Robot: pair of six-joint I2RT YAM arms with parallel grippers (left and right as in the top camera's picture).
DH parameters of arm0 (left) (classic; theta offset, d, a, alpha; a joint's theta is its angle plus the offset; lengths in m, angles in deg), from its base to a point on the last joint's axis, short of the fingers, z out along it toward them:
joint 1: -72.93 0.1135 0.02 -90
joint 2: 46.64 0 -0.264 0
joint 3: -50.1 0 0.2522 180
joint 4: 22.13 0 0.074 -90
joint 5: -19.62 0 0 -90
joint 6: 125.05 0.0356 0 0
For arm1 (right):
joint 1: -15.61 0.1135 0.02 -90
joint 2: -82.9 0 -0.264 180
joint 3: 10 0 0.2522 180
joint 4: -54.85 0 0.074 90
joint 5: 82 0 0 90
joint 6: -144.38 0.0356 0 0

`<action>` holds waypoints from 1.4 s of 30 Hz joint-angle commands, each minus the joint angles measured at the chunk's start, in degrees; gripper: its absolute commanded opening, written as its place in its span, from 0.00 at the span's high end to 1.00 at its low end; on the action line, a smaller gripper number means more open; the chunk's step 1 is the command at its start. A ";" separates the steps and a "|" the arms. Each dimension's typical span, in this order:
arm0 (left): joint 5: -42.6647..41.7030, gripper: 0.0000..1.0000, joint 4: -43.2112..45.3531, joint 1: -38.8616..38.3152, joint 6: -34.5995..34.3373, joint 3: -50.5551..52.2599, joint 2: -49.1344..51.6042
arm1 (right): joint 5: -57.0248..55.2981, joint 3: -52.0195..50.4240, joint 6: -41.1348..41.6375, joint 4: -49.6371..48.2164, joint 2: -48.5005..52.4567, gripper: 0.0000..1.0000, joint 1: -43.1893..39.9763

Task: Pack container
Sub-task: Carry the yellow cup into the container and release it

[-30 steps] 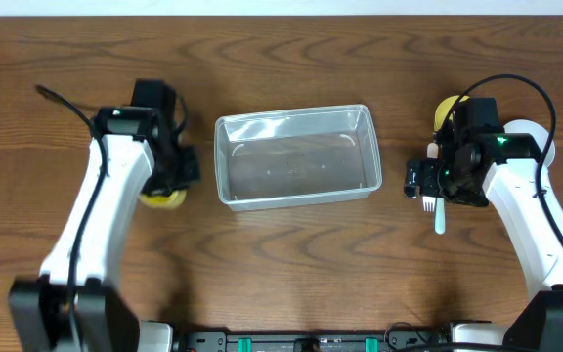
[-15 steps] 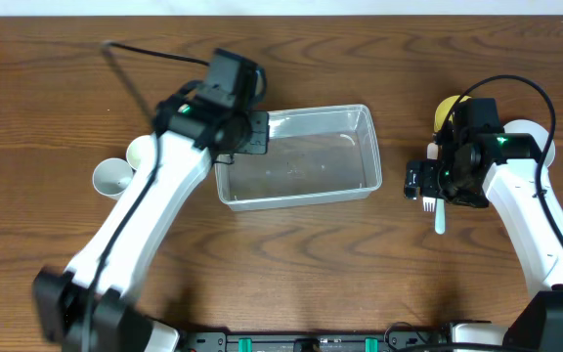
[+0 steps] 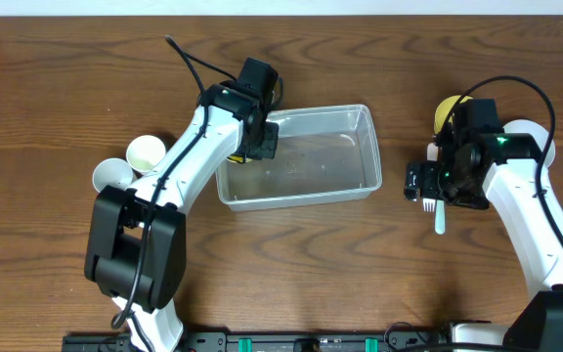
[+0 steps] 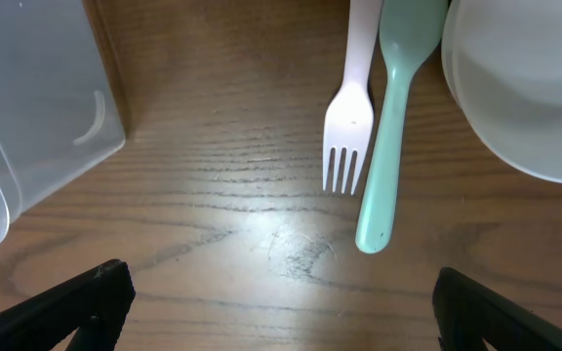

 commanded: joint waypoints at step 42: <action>5.70 0.83 -2.97 0.24 7.76 0.22 0.02 | 0.17 0.63 -1.05 0.48 0.39 0.01 -0.33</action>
